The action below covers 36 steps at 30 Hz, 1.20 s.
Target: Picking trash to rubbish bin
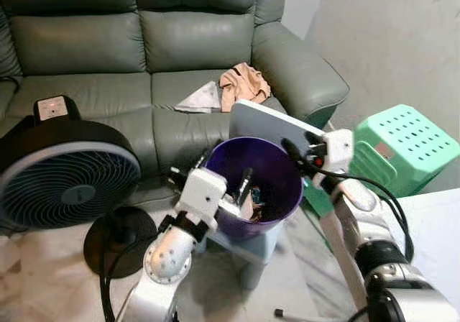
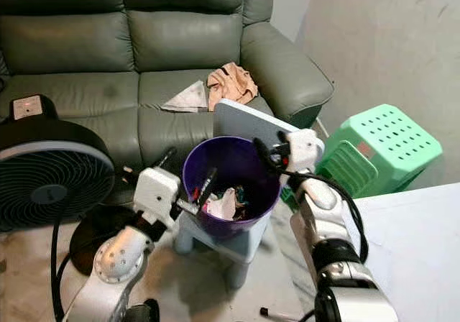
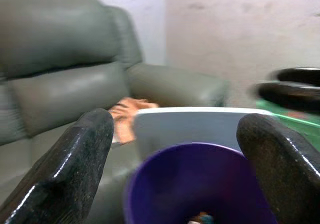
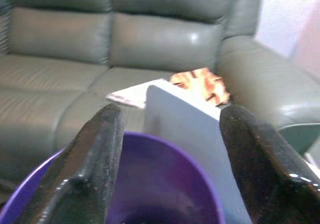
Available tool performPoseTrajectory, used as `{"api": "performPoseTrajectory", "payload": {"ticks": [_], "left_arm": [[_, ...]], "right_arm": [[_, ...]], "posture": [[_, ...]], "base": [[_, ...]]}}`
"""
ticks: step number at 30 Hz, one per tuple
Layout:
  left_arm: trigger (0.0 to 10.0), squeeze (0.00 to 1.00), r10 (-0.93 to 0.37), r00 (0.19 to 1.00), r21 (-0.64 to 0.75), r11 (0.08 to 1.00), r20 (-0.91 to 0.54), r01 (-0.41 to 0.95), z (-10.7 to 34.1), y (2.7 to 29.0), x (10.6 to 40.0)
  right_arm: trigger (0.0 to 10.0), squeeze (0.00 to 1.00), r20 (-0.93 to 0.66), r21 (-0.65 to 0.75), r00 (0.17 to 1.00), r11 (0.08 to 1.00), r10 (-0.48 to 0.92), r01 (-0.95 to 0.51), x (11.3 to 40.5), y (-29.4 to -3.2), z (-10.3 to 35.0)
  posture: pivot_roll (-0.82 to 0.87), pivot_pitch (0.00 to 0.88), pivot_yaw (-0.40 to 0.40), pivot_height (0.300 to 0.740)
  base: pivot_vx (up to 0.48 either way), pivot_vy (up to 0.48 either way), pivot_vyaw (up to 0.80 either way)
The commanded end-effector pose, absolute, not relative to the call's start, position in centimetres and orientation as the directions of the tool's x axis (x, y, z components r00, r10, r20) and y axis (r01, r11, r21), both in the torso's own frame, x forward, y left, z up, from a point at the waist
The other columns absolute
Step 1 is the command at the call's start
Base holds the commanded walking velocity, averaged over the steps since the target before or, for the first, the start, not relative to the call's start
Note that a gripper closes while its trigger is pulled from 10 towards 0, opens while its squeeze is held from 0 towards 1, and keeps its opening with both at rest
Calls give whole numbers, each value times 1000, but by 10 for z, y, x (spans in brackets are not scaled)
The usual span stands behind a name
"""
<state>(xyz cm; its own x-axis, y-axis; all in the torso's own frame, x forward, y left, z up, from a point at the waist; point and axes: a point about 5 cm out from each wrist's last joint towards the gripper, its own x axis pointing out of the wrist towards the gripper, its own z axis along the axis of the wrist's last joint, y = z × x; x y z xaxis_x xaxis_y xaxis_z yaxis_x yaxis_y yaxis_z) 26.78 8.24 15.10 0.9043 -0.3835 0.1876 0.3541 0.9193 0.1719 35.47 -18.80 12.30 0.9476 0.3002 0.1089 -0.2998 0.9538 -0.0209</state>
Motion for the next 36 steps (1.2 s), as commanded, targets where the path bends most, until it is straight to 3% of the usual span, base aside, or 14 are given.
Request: {"api": "performPoseTrajectory", "payload": {"ticks": [1,9,22,23,24,25,36], "left_arm": [[10000,0,-354,919,150,932,175,331,151,89,276],[10000,0,-325,910,164,943,258,290,180,110,310],[10000,0,-179,949,-23,981,258,191,178,139,330],[10000,0,-168,954,-37,983,248,182,176,141,330],[10000,0,-160,957,-45,983,241,176,175,143,331],[10000,0,-154,960,-52,984,232,171,173,146,331],[10000,0,-111,972,-65,990,206,127,168,158,332]], "right_arm": [[10000,1000,168,-10,957,971,236,-238,354,-203,133],[10000,1000,271,9,948,984,167,-176,351,-213,152],[10000,1000,332,54,939,992,92,-116,314,-202,141],[10000,796,329,59,940,991,92,-118,312,-200,140],[10000,796,326,64,941,991,94,-121,310,-199,139],[10000,0,331,63,940,992,86,-113,305,-196,138],[10000,0,287,83,957,994,47,-73,288,-190,129]], "posture": [[89,71,-97,740],[93,28,-104,740],[28,38,-39,740],[22,37,-36,740],[19,35,-32,740],[17,35,-30,740],[-5,39,-18,740]], "base": [[0,0,0],[0,0,0],[0,0,0],[0,0,0],[0,0,0],[0,0,0],[0,220,0]]}}
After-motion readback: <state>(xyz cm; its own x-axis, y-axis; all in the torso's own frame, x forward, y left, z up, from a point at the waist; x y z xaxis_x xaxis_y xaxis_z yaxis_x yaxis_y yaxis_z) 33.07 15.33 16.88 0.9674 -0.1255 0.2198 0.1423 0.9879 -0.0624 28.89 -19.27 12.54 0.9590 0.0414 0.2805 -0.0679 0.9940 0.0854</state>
